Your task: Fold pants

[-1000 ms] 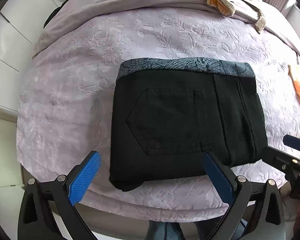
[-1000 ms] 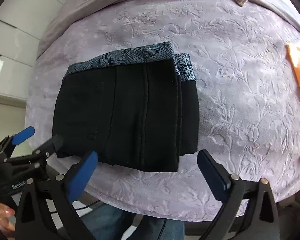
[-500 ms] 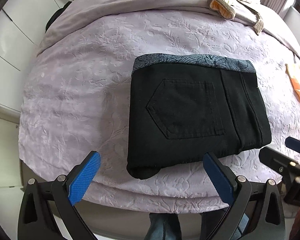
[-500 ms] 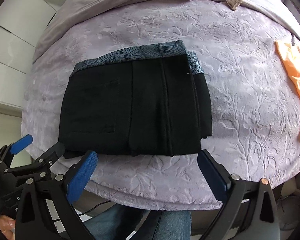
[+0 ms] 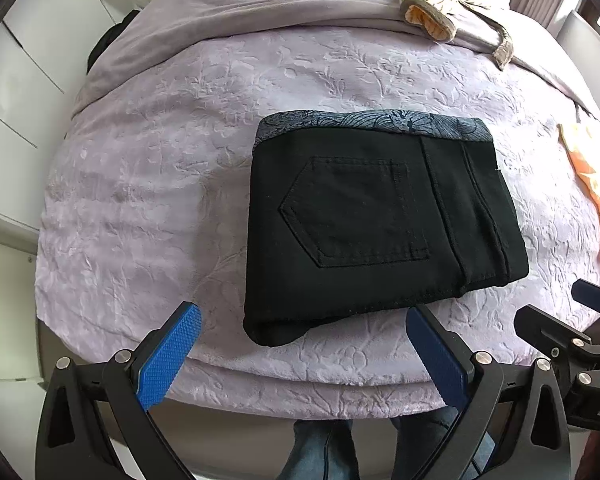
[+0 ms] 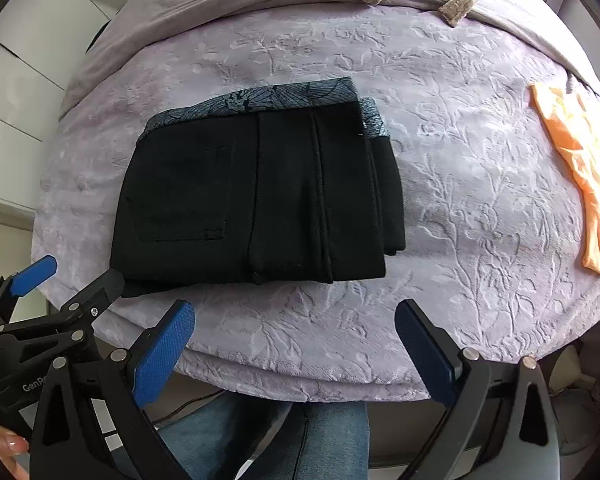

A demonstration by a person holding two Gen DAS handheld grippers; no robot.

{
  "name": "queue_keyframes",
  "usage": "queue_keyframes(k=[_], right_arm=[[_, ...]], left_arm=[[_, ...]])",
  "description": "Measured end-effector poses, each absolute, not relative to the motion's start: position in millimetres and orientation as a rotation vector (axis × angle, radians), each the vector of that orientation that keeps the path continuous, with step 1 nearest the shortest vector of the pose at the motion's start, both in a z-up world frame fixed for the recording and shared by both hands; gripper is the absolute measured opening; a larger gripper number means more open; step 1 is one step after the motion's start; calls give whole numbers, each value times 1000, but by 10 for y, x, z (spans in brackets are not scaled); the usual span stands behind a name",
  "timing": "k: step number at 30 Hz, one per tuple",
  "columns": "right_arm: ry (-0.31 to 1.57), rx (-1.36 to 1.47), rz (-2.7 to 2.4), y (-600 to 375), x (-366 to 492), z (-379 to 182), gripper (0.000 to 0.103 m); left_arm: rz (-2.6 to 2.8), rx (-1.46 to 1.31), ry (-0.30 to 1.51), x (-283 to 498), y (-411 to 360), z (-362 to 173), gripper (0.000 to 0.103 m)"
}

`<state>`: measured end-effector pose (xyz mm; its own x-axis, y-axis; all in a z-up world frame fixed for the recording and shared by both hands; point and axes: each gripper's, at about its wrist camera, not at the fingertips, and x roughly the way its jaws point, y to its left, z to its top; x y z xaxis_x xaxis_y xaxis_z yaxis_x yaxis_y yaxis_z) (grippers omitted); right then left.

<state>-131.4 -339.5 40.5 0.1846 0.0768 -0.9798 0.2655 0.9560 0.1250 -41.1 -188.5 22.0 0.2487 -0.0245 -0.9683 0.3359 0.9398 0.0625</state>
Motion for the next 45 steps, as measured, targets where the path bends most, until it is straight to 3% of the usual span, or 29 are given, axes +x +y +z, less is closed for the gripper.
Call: queue_keyframes(k=[45], right_arm=[[1357,265,-173,-3297,-1305,509,101]], left_arm=[[-258,306,1256,-460,-1897,272,103]])
